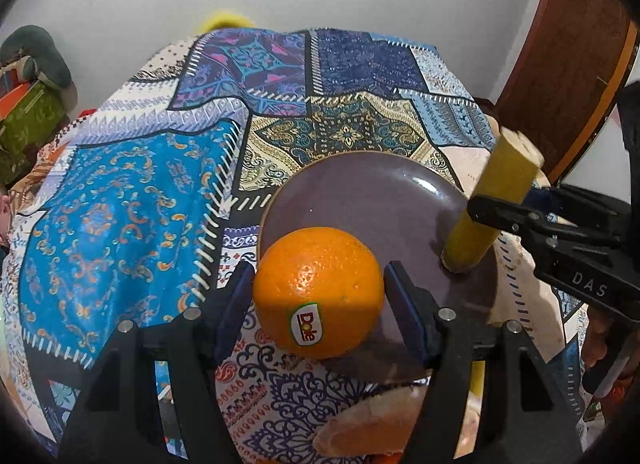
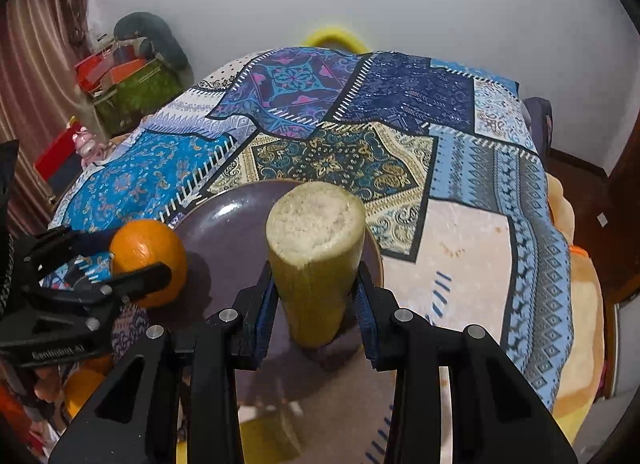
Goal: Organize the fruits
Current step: 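Carry the corn cob onto the purple plate with the right tool while the left tool sets the orange there, then open both tools and withdraw them from the plate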
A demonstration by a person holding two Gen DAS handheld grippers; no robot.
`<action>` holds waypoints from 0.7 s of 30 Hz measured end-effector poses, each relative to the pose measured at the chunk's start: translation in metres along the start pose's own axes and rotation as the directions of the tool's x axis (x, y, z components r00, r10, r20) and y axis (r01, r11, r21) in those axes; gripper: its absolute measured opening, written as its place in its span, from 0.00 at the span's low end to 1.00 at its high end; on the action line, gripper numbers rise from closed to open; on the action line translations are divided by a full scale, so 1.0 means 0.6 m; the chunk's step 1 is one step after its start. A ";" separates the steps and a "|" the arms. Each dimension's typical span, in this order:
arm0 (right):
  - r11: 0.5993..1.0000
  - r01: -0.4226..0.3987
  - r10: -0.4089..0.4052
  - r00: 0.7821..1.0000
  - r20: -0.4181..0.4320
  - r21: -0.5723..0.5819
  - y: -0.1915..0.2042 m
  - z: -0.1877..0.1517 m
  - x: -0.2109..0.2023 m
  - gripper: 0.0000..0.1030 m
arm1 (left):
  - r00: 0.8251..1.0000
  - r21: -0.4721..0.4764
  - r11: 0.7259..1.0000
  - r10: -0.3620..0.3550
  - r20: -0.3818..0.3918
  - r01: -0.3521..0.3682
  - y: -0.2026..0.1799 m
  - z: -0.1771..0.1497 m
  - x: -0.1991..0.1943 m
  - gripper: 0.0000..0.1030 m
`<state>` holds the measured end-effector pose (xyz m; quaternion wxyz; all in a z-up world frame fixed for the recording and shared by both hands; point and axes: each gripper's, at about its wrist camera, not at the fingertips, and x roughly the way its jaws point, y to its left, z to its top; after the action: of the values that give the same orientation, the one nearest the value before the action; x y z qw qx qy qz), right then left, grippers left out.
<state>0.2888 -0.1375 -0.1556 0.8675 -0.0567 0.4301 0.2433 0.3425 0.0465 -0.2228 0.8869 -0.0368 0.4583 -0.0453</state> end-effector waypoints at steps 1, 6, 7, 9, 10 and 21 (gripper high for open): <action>1.000 0.000 0.000 1.000 -0.002 -0.001 0.000 0.004 0.004 0.32 | 1.000 0.000 1.000 -0.005 -0.006 0.005 0.000 0.002 0.005 0.64; 1.000 0.010 -0.010 1.000 -0.011 -0.015 0.005 0.021 0.023 0.32 | 1.000 -0.004 1.000 -0.014 -0.025 0.014 -0.001 0.010 0.018 0.64; 1.000 0.014 -0.014 1.000 -0.013 -0.021 0.007 0.024 0.027 0.32 | 0.999 -0.003 1.000 -0.016 -0.029 0.016 -0.001 0.012 0.020 0.65; 0.999 0.021 -0.022 1.000 -0.020 -0.029 0.010 0.030 0.035 0.32 | 0.999 -0.004 1.000 -0.022 -0.037 0.022 0.001 0.014 0.025 0.65; 0.999 0.022 -0.023 0.999 -0.024 -0.029 0.010 0.031 0.039 0.32 | 0.999 -0.004 1.000 -0.024 -0.041 0.024 0.002 0.016 0.028 0.65; 0.999 -0.014 0.019 0.993 -0.120 0.043 0.000 0.009 0.091 0.32 | 1.000 -0.025 1.000 -0.012 -0.027 0.011 0.017 0.022 0.033 0.77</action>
<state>0.3207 -0.1153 -0.1943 0.8390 -0.0497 0.4870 0.2375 0.3653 0.0547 -0.2322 0.8799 -0.0499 0.4704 -0.0452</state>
